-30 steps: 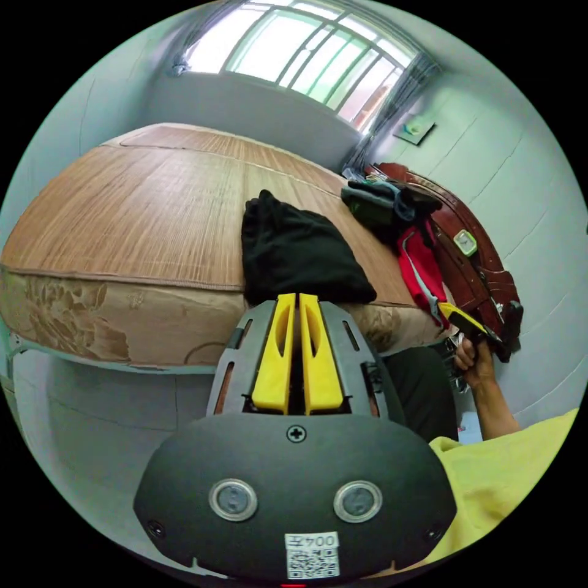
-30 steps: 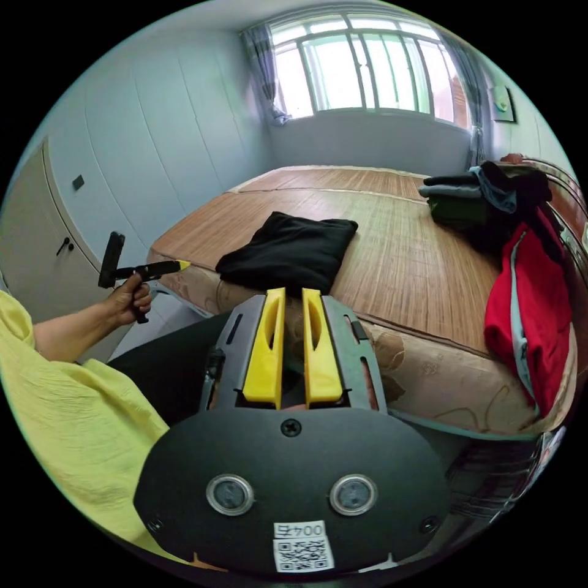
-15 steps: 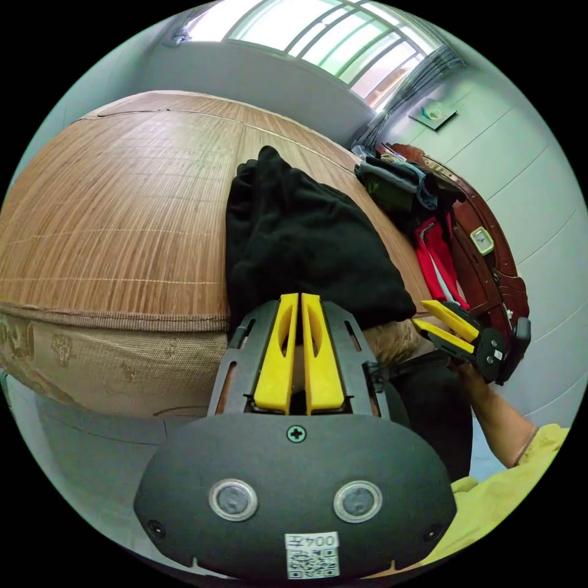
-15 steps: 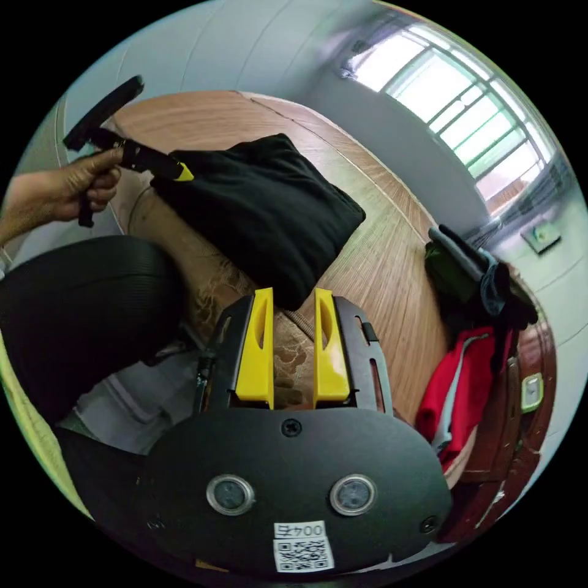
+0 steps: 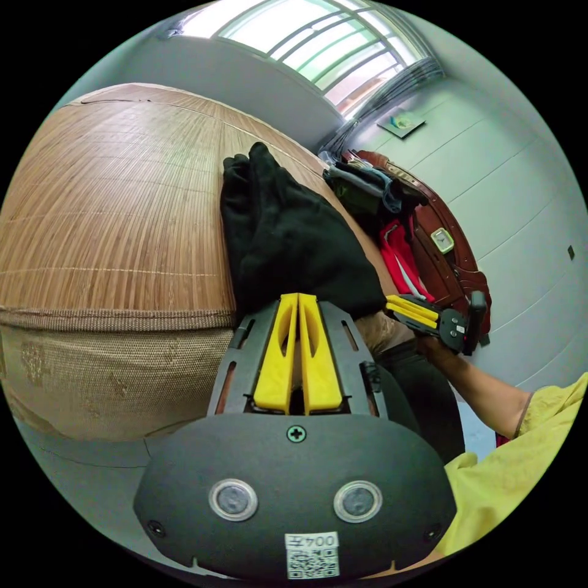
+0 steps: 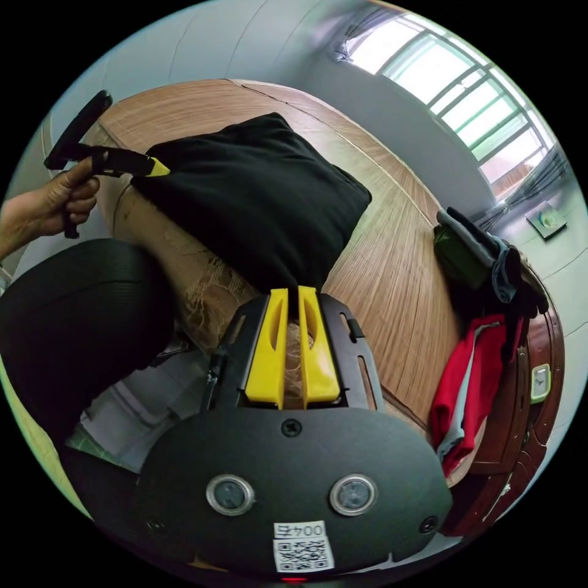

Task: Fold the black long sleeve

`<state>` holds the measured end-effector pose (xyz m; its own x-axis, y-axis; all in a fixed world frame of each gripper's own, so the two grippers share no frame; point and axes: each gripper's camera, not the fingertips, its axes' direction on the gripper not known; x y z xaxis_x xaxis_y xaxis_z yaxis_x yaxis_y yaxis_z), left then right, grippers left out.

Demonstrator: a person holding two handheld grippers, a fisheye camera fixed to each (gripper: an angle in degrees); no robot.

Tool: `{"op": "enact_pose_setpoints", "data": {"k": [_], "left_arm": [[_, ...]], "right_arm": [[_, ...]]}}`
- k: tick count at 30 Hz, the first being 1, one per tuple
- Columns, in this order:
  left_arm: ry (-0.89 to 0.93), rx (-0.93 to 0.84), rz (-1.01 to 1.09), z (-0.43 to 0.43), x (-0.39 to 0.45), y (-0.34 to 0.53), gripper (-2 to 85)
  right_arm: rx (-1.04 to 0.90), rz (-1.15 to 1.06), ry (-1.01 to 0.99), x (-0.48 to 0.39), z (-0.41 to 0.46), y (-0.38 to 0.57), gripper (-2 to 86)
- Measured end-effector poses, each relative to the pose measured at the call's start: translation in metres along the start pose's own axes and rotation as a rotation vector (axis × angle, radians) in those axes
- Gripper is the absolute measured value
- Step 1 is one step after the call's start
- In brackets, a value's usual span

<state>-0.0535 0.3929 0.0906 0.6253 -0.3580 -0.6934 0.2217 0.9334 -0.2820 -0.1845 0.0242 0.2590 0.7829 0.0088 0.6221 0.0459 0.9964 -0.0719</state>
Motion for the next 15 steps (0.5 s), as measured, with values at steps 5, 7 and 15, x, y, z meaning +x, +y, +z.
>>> {"op": "enact_pose_setpoints", "data": {"k": [5, 7, 15], "left_arm": [[0.008, 0.039, 0.080, -0.039, 0.021, -0.004, 0.5], [0.033, 0.053, 0.145, -0.040, 0.039, -0.010, 0.5], [-0.042, -0.168, 0.344, 0.049, 0.079, -0.064, 0.3]], "right_arm": [[0.020, 0.113, -0.056, 0.032, -0.043, 0.017, 5.8], [0.073, 0.173, -0.134, 0.045, -0.056, 0.019, 5.6], [0.084, 0.295, -0.294, 0.075, -0.029, -0.012, 5.6]]}}
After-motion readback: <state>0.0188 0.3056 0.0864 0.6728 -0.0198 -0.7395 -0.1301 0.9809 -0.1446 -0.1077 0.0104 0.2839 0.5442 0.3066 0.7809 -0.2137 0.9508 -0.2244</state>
